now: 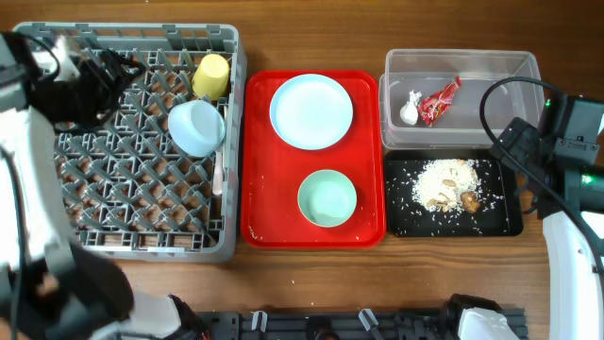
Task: Sort waste into correct bins and load items into the dishwasher rack
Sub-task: 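Reach the left gripper to the green bowl and grasp its rim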
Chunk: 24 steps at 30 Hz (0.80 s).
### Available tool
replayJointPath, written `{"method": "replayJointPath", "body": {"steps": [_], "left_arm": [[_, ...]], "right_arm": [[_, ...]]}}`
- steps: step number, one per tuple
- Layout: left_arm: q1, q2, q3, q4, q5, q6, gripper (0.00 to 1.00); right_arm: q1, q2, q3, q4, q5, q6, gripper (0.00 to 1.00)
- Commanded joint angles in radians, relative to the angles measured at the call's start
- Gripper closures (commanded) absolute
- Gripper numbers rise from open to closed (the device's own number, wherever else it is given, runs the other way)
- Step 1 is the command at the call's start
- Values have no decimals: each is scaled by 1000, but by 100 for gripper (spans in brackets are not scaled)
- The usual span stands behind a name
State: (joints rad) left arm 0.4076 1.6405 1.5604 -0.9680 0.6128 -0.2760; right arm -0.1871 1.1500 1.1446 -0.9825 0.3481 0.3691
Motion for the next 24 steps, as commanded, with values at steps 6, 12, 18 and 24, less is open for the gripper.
{"method": "replayJointPath", "body": {"steps": [6, 12, 18, 24], "left_arm": [[-589, -177, -16, -211, -125, -24, 51], [-1189, 32, -209, 38, -389, -235, 60], [-1386, 243, -209, 147, -621, -323, 66], [-1458, 278, -209, 150, -726, -340, 76]], "right_arm": [[-1, -8, 9, 2, 8, -2, 0], [-1, -8, 9, 2, 8, -2, 0], [-1, -8, 9, 2, 8, -2, 0], [-1, -8, 9, 2, 8, -2, 0]]}}
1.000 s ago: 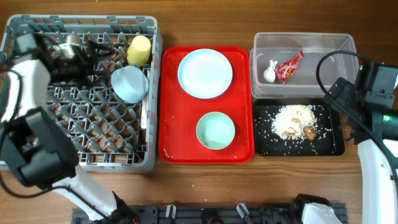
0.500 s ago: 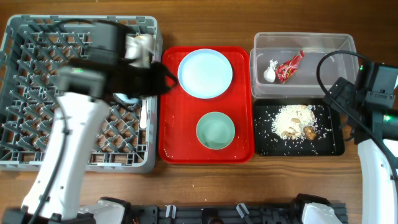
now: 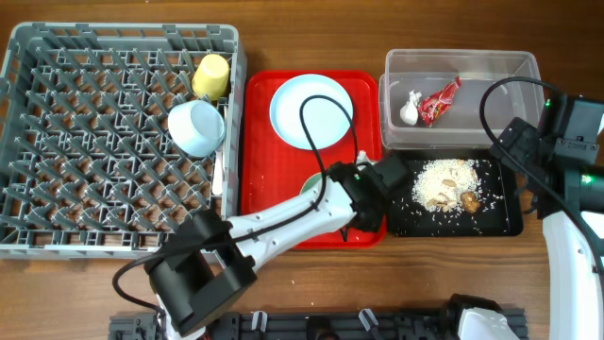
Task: Sort waste into correct bins and load items into the dishwasher rack
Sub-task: 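Reach the left gripper to the green bowl and grasp its rim, then carry the green bowl with the left gripper into the rack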
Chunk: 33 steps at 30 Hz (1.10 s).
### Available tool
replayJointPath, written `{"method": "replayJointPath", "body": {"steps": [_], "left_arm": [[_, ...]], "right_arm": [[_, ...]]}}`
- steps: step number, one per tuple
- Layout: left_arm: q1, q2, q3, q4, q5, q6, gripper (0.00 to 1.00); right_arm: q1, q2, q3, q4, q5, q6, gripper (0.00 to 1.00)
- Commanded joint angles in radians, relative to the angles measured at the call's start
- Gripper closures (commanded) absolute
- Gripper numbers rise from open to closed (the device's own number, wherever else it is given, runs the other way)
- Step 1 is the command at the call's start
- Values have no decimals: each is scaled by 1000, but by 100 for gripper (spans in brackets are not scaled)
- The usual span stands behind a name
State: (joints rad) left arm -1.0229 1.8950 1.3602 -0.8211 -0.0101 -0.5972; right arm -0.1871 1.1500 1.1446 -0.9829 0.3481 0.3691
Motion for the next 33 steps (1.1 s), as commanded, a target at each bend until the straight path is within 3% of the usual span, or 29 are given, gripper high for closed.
{"method": "replayJointPath", "body": {"steps": [1, 7, 12, 13, 17, 21, 23, 25, 28, 33], "left_arm": [[-30, 24, -8, 3, -108, -19, 78], [-31, 39, -63, 66, -108, -21, 79], [-30, 39, -71, 66, -108, -17, 91], [-28, 35, -69, 51, -108, -16, 96], [65, -50, 29, -142, -47, 39, 96], [409, -274, 79, -323, 547, 395, 96], [668, -386, 79, -425, 795, 624, 96], [864, -430, 77, -519, 958, 760, 96], [1123, -427, 12, -678, 1087, 1008, 96], [1396, -426, -270, -559, 1129, 1065, 96]], "right_arm": [[-1, -8, 9, 3, 8, -2, 0], [-1, -8, 9, 2, 8, -2, 0], [-1, -8, 9, 2, 8, -2, 0], [-1, -8, 9, 3, 8, -2, 0], [-1, -8, 9, 2, 8, -2, 0], [-1, -8, 9, 3, 8, -2, 0], [-1, -8, 9, 3, 8, -2, 0], [-1, -8, 9, 3, 8, -2, 0], [-1, -8, 9, 2, 8, -2, 0], [-1, -8, 9, 3, 8, -2, 0]]}}
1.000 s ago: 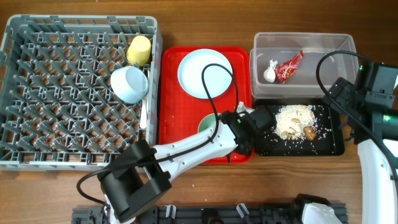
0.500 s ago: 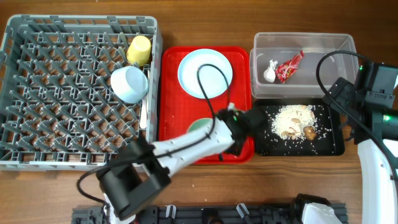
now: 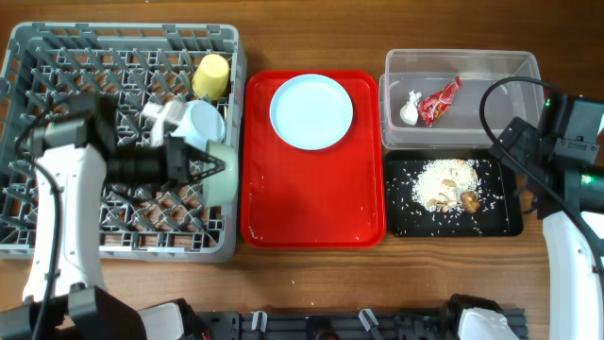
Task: Sort waste into correct bins and load items into the dishwasher rack
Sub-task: 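Carry the green bowl with the left gripper into the rack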
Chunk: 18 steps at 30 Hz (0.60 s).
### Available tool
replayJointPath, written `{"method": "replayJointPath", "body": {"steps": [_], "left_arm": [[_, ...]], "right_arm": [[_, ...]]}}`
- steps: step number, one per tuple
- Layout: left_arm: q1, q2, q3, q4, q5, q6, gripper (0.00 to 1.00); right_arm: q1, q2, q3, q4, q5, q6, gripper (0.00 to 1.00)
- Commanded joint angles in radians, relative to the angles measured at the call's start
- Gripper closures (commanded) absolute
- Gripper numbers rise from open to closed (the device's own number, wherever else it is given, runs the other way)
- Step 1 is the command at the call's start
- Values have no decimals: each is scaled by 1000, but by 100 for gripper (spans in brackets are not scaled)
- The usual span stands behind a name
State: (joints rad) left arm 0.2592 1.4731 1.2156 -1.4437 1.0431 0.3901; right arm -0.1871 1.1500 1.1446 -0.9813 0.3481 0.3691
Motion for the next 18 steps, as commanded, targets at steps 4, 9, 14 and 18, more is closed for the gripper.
{"method": "replayJointPath", "body": {"steps": [4, 9, 14, 18], "left_arm": [[286, 14, -282, 169, 82, 74, 96], [319, 34, -290, 147, 171, 75, 96], [308, 34, -284, 32, 245, 128, 96], [238, 34, -267, -66, 253, 239, 96]], "right_arm": [[-1, -8, 9, 1, 8, -2, 0], [-1, -8, 9, 1, 8, -2, 0], [-1, -8, 9, 1, 8, -2, 0], [-1, -8, 9, 1, 8, -2, 0]]}}
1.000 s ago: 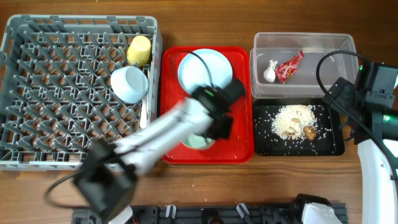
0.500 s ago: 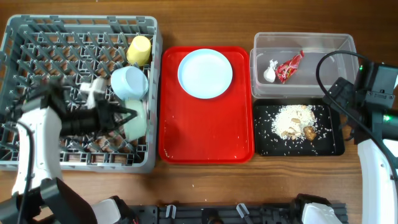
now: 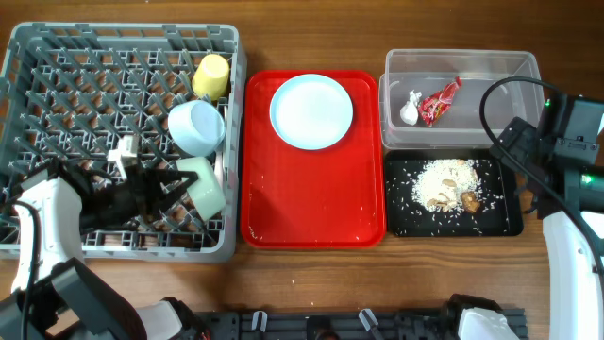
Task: Sort waste into correct bins and load items into the dishwasher rack
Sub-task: 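Carry the green bowl with the left gripper into the rack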
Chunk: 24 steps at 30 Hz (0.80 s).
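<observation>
A pale green bowl [image 3: 206, 186] lies on its side in the front right corner of the grey dishwasher rack [image 3: 57, 247]. My left gripper [image 3: 173, 185] sits just left of the bowl, low over the rack, with its fingers spread and open. Farther back in the rack are a yellow cup [image 3: 210, 76] and a white cup [image 3: 196, 126]. A white plate [image 3: 311, 111] rests on the red tray [image 3: 311, 208]. My right arm [image 3: 557, 151] stays at the right edge, and its fingers do not show.
A clear bin [image 3: 491, 71] at the back right holds a red wrapper [image 3: 440, 99] and a white crumpled scrap [image 3: 409, 110]. In front of it, a black tray [image 3: 500, 222] carries rice and food scraps [image 3: 451, 184].
The green bowl was held over the rack's right side and now lies lower, in the front right corner. My left gripper sits farther left and nearer the front, with its fingers spread off the bowl.
First the green bowl stood on the red tray while my left arm was over the rack's far left. Then my left gripper was at the bowl on the tray. Later it held the bowl over the rack, and now the bowl lies in the rack.
</observation>
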### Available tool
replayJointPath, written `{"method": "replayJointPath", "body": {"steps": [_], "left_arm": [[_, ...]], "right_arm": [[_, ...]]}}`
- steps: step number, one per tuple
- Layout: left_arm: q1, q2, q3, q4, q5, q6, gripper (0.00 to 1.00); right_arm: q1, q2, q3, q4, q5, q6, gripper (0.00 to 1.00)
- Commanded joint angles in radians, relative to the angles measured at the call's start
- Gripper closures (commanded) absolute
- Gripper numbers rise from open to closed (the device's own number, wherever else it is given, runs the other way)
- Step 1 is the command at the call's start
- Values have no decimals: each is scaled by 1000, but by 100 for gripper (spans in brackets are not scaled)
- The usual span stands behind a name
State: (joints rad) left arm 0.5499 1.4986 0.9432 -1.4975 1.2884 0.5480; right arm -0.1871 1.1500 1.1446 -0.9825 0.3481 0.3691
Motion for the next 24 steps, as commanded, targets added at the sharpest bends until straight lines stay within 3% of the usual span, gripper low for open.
{"method": "replayJointPath", "body": {"steps": [1, 4, 6, 10, 15, 17, 20, 21, 22, 24], "left_arm": [[-92, 9, 13, -11, 1, 85, 96], [-166, 9, 35, 19, -47, 95, 96], [-151, 9, 35, 54, -159, 90, 96], [-129, 9, 35, 295, -542, -352, 96], [-130, 9, 35, 293, -645, -355, 96], [-125, 9, 42, 293, -689, -408, 96], [-90, 9, 137, 231, -696, -430, 96], [-79, 9, 170, 209, -700, -430, 86], [-58, 9, 219, 177, -719, -430, 53], [-39, 8, 260, 150, -764, -430, 19]], "right_arm": [[-1, -8, 9, 2, 8, -2, 0], [-1, -8, 9, 2, 8, -2, 0], [-1, -8, 9, 2, 8, -2, 0], [-1, -8, 9, 2, 8, -2, 0], [-1, -8, 9, 2, 8, -2, 0], [-1, -8, 9, 2, 8, -2, 0], [-1, -8, 9, 2, 8, -2, 0], [-1, -8, 9, 2, 8, -2, 0], [-1, -8, 9, 2, 8, -2, 0], [-1, -8, 9, 2, 8, -2, 0]]}}
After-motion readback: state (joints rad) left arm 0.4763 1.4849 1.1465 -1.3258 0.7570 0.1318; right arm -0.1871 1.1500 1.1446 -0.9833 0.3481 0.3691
